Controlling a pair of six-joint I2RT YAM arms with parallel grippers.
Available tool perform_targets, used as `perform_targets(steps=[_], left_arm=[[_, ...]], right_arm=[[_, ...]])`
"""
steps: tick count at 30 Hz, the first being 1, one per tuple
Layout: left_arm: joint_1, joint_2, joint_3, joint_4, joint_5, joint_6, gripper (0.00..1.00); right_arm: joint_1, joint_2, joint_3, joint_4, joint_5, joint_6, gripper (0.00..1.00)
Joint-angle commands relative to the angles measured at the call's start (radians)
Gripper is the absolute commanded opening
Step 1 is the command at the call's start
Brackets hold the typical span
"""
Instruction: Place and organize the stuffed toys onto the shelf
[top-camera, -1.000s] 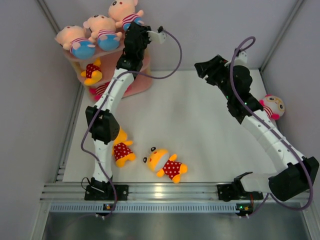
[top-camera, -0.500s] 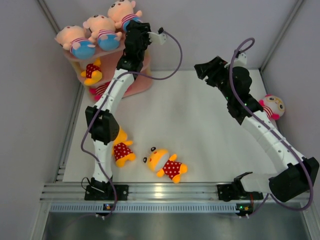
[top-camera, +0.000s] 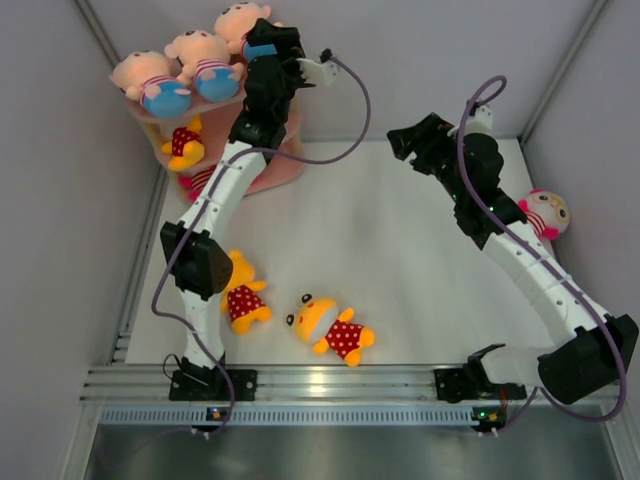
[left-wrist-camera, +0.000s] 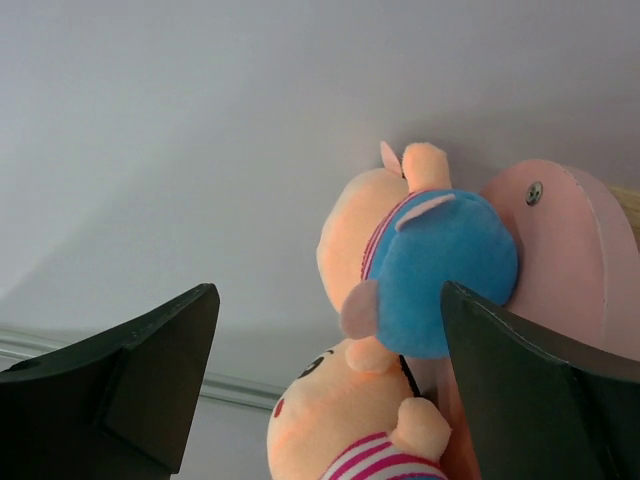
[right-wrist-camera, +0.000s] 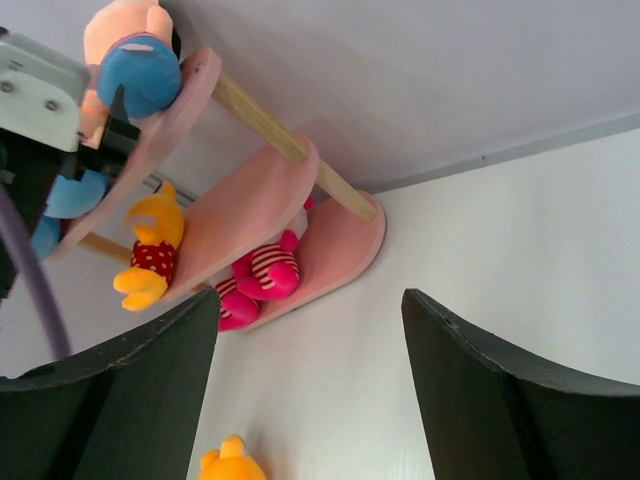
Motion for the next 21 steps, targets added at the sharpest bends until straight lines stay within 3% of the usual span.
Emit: perform_targets(steps=[1,5,8,13,17,18,21], left_arm=[[-0.031,-0.107,-0.003,0.064,-0.011,-0.060,0.98],[-0.087,-0.231,-0.092,0.055,-0.061,-0.181,0.98],[-0.175,-0.306,-0.145,-0.066,-0.141,-0.297,0.98],[-0.264,-0.420,-0.174,-0.532,-0.182,-0.617,0.98],[-0.282,-0.512,-0.261,-0.824,-0.098,-0.851,0.96],[-0.282,-0.559,-0.289,-0.933,-0.019,-0.908,0.92],[-0.282,-0.700,-0.482,-1.039,0.122,-0.928,0.89]], right_arm=[[-0.008,-0.021,0.049,-0.061,-0.024,-0.070,0.74],[-0.013,-0.024,0.067,-0.185,-0.047,-0.172,0.74],[-0.017,-0.050,0.025,-0.253,-0.093,-0.250,0.74],[-0.017,-0.122,-0.121,-0.229,-0.327,-0.390,0.73],[0.009,-0.223,-0.227,-0.173,-0.427,-0.511,0.73],[0.015,-0.235,-0.247,-0.173,-0.430,-0.550,0.73],[0.023,-0.266,-0.259,-0.184,-0.405,-0.564,0.74]])
